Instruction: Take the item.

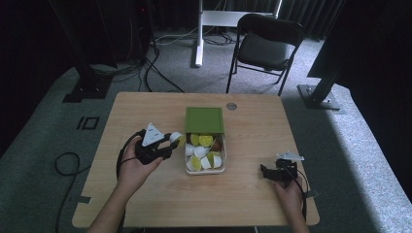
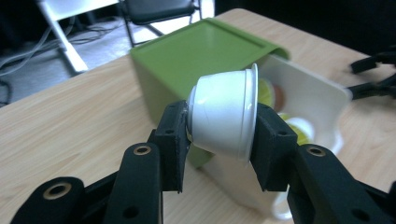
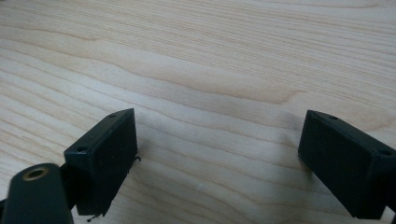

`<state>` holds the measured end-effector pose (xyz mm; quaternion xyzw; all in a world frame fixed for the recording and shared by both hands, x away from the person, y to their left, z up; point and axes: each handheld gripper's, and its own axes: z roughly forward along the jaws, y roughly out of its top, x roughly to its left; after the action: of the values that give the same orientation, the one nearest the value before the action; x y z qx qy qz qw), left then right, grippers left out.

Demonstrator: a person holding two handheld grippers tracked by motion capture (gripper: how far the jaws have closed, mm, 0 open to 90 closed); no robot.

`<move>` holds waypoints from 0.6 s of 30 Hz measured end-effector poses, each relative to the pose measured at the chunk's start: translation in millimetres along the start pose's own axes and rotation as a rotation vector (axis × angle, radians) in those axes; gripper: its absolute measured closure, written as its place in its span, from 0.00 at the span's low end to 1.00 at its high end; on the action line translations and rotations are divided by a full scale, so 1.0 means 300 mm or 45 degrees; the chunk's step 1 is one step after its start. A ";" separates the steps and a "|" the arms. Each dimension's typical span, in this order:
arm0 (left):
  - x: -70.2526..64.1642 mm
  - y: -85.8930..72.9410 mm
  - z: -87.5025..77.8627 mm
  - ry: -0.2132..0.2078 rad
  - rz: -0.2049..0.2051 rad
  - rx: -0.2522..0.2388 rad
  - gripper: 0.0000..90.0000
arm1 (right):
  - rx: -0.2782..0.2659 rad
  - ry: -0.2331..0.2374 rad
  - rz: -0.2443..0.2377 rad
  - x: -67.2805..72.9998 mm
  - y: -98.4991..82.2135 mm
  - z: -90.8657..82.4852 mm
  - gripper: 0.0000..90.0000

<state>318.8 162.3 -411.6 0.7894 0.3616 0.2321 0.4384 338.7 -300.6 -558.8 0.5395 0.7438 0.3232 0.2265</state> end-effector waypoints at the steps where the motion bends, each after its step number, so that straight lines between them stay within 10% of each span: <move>1: 0.010 -0.011 -0.006 0.011 -0.009 -0.014 0.68 | 0.000 0.000 -0.001 0.000 0.000 0.000 0.13; 18: 0.166 -0.204 -0.035 0.166 -0.181 -0.056 0.68 | 0.000 0.000 -0.001 0.000 0.000 0.000 0.13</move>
<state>320.6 228.2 -456.5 0.7352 0.4392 0.2593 0.4465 338.7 -300.7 -558.8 0.5392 0.7440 0.3232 0.2265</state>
